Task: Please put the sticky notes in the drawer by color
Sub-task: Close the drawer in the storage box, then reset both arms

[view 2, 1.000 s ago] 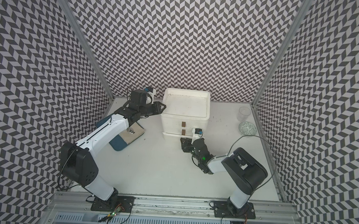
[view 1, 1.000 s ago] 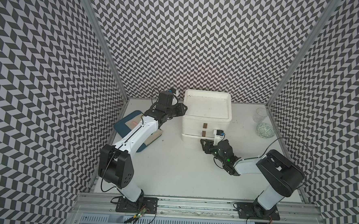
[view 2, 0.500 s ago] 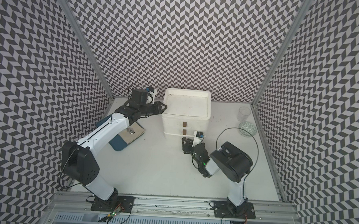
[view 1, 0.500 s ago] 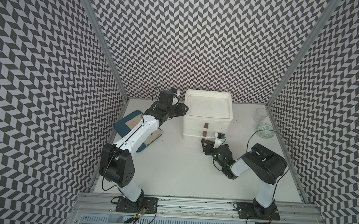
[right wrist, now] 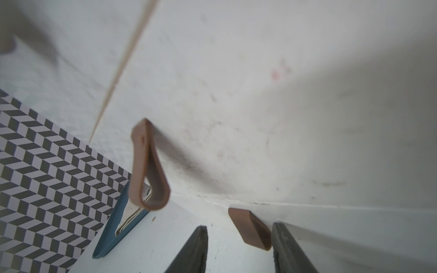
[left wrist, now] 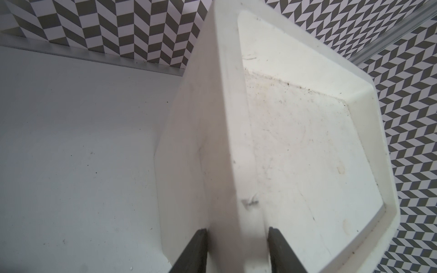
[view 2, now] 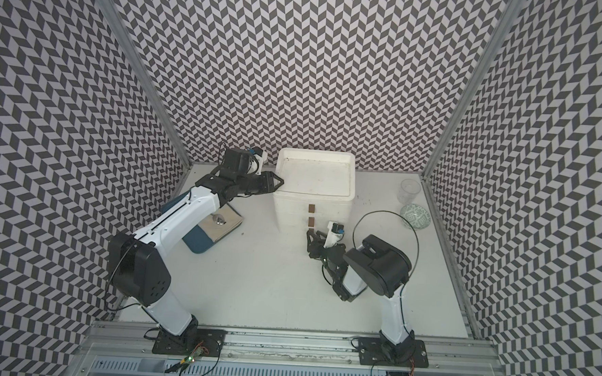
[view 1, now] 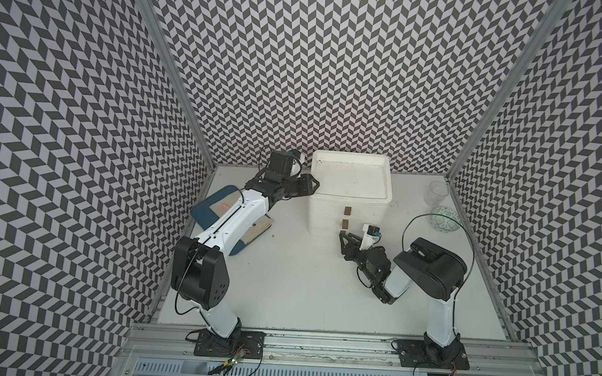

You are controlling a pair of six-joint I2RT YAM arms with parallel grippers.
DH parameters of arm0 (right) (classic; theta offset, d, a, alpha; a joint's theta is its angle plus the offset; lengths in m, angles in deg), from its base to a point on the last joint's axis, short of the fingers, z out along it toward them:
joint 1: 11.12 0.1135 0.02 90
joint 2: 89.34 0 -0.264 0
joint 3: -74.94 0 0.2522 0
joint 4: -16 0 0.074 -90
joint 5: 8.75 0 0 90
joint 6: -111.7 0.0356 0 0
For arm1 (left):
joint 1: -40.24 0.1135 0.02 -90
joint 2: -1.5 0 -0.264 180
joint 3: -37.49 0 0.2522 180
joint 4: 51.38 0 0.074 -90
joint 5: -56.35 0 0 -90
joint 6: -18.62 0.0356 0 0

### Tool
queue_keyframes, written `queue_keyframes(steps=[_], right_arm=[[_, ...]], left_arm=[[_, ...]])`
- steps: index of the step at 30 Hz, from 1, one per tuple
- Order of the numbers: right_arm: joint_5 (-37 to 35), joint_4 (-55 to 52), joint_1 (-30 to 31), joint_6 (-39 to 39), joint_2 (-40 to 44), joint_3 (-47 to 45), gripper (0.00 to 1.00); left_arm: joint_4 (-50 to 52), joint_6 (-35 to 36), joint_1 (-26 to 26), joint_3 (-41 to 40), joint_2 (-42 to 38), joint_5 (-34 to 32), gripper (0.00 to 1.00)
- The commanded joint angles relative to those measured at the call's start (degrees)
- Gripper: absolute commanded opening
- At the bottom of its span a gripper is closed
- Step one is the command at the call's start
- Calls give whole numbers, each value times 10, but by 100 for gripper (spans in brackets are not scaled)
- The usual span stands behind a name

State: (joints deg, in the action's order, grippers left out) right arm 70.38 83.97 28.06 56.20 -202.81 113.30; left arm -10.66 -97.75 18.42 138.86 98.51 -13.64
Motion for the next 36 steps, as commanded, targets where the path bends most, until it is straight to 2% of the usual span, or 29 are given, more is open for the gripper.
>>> queue_keyframes(steps=[1, 5, 8, 12, 15, 17, 19, 21, 23, 26, 29, 31, 33, 36], right_arm=[[-12, 33, -2, -10, 51, -27, 48], [-3, -10, -2, -4, 120, -61, 48], [11, -73, -2, 0, 184, -78, 49], [22, -197, -3, 3, 284, -85, 51], [19, -355, -6, 5, 372, -55, 55], [22, -477, -9, -16, 431, -18, 57], [21, -569, -14, -31, 479, 16, 60], [16, -640, -21, -50, 524, 45, 64], [3, -715, -35, -66, 560, 82, 74], [-10, -800, -71, -94, 582, 137, 79], [-72, -840, -102, -123, 594, 169, 89], [-120, -840, -125, -136, 602, 172, 96], [-163, -827, -156, -132, 610, 168, 99], [-202, -760, -196, -171, 621, 142, 99]], left_arm=[[54, 14, -18, 11, 22, 33, 52], [60, 20, -15, 30, 19, 25, 59], [69, 27, -10, 50, 12, 17, 60], [67, 50, 0, 55, -20, -20, 72], [36, 62, 15, 21, -70, -60, 80], [-15, 59, 30, -34, -117, -78, 80], [-68, 42, 48, -102, -169, -101, 86], [-128, 20, 66, -174, -221, -123, 87], [-189, 2, 80, -254, -278, -158, 88], [-277, 0, 86, -364, -352, -229, 93], [-359, 23, 86, -464, -407, -306, 98], [-400, 36, 86, -517, -431, -357, 97], [-437, 65, 87, -558, -446, -409, 96], [-500, 73, 91, -615, -451, -473, 94]])
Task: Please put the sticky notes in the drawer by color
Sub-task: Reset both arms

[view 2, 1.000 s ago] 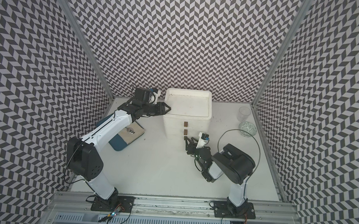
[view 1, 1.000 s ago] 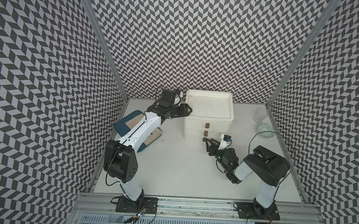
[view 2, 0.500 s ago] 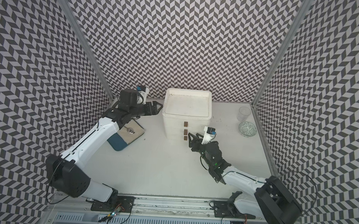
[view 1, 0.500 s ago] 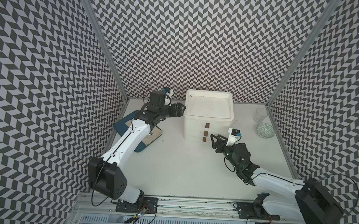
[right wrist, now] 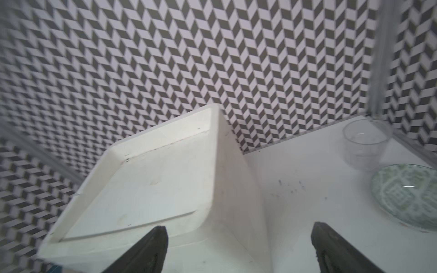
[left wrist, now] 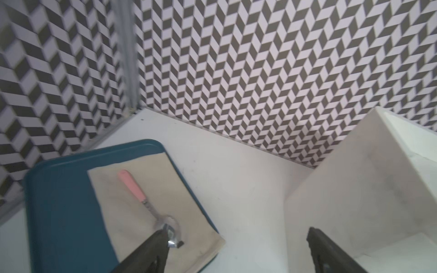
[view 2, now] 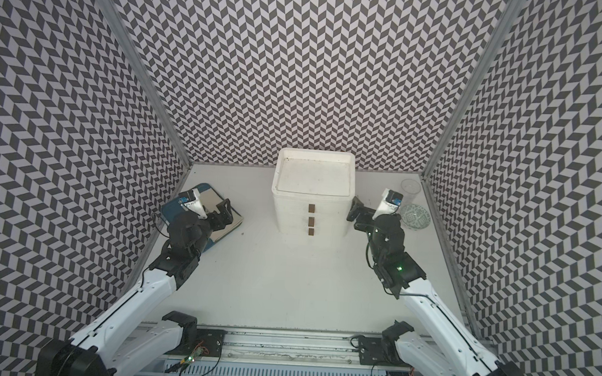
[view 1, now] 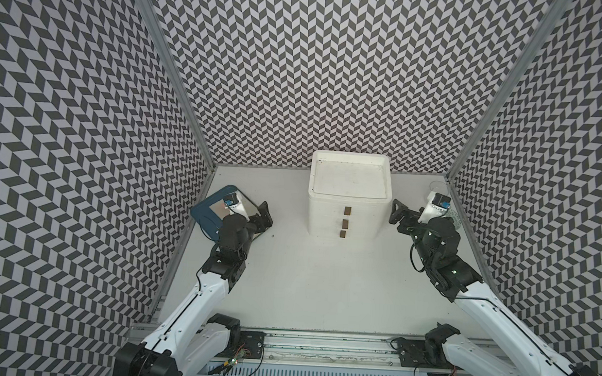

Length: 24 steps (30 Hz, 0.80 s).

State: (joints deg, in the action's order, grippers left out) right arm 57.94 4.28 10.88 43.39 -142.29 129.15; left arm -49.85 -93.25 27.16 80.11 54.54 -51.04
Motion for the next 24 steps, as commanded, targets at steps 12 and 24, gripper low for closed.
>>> queue_keyframes(steps=[12, 24], right_arm=[[4, 358, -206, -135, -97, -203, 100], [79, 663, -209, -160, -238, -312, 100]], left_arm=[[-347, 116, 47, -165, 63, -88, 96], [-589, 175, 145, -208, 237, 121, 96]])
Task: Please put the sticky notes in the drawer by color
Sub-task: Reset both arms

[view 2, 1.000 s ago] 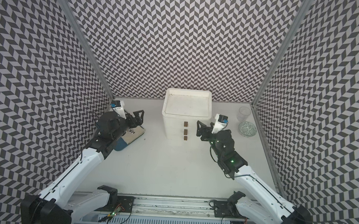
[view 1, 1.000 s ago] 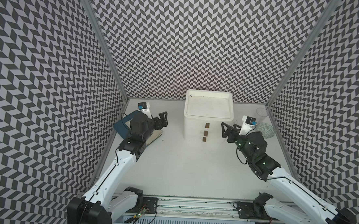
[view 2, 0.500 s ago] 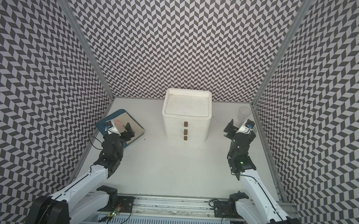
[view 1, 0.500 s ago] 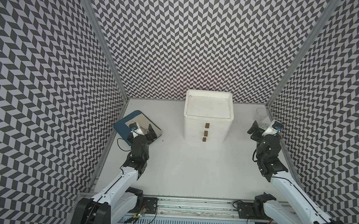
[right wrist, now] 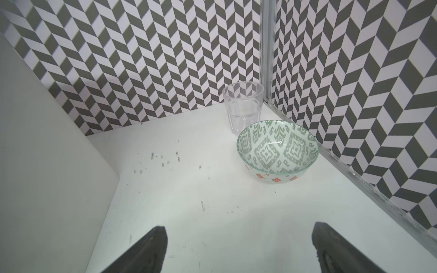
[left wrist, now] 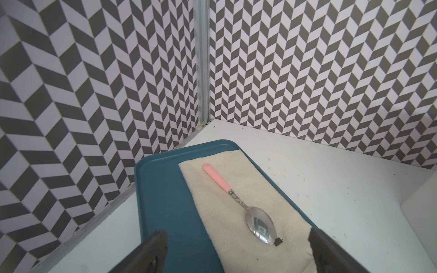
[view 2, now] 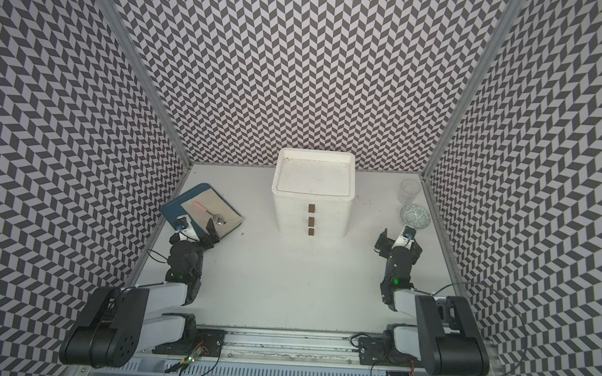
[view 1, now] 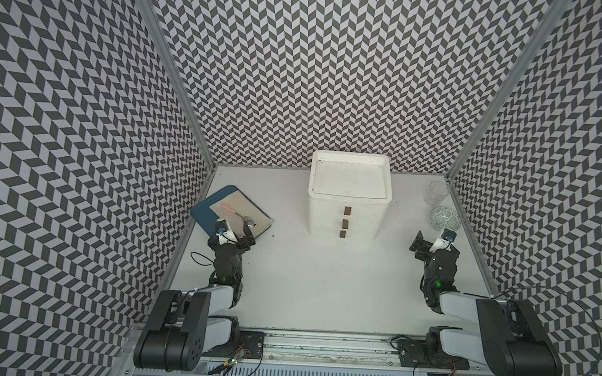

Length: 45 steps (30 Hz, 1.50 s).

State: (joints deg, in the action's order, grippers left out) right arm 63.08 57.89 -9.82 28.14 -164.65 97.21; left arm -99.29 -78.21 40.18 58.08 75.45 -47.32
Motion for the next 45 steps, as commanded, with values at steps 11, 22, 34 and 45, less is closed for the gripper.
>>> queue_keyframes(steps=[11, 22, 34, 45], right_arm=[[63, 205, 13, -43, -134, 36, 99], [46, 188, 25, -50, -130, 51, 99], [43, 186, 26, -49, -130, 52, 99], [40, 185, 27, -47, -131, 52, 100]], left_arm=[[-98, 46, 29, 73, 144, 183, 100], [-95, 59, 17, 78, 149, 174, 100], [-83, 67, 8, 84, 148, 163, 100], [-83, 67, 8, 84, 147, 162, 100]])
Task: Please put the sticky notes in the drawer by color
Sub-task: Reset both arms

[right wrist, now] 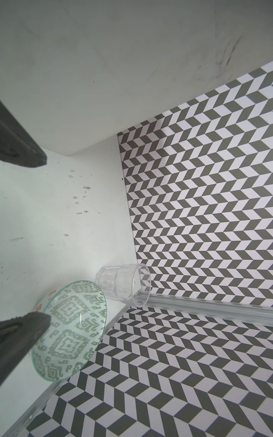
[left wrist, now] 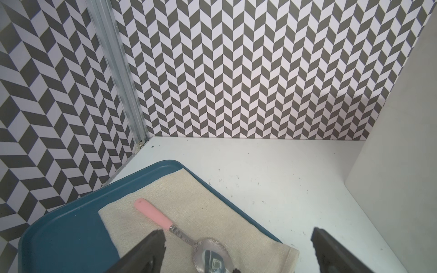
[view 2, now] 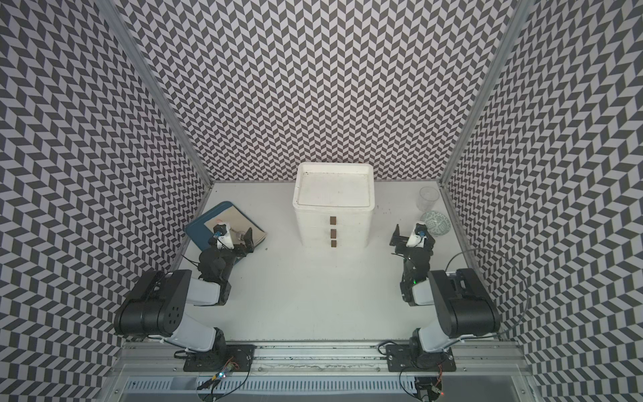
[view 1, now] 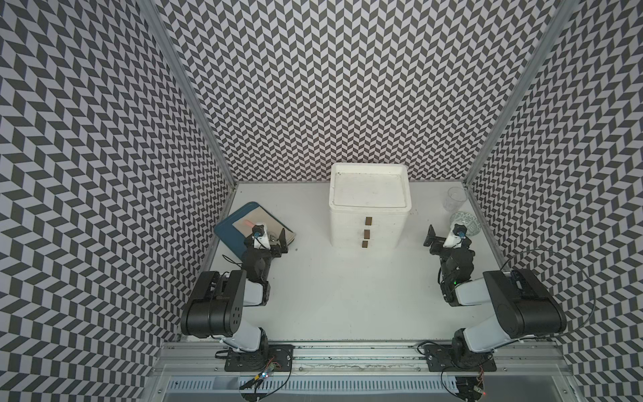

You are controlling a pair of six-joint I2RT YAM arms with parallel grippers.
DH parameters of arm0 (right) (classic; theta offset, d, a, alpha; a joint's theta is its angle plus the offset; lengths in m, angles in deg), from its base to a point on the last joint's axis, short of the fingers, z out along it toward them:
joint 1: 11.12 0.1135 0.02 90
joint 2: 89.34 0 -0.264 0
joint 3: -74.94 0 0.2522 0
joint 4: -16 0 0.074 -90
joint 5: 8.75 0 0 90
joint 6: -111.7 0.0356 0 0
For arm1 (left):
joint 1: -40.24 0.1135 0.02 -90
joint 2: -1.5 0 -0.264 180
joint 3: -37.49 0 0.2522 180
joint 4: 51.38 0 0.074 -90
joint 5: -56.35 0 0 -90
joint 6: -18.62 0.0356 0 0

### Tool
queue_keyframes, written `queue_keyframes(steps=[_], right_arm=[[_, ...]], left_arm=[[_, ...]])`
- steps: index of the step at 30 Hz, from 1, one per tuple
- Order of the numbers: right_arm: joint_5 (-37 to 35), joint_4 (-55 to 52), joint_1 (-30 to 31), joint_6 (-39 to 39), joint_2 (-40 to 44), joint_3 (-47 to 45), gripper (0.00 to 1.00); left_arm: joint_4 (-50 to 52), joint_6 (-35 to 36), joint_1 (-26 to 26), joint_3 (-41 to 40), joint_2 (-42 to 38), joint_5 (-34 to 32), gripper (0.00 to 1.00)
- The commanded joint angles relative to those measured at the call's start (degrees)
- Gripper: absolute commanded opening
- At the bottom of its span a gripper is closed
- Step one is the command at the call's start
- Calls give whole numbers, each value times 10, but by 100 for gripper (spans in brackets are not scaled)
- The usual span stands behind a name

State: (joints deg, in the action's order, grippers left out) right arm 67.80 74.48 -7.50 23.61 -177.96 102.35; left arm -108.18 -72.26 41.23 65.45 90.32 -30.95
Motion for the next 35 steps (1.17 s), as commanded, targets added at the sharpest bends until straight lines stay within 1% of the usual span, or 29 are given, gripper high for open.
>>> queue_keyframes(steps=[1, 35], right_arm=[[-7, 20, 3, -2, 3, 1, 100], [-11, 19, 3, 1, 0, 3, 99]], left_arm=[[6, 7, -3, 10, -1, -2, 100], [6, 8, -3, 10, -2, -2, 100]])
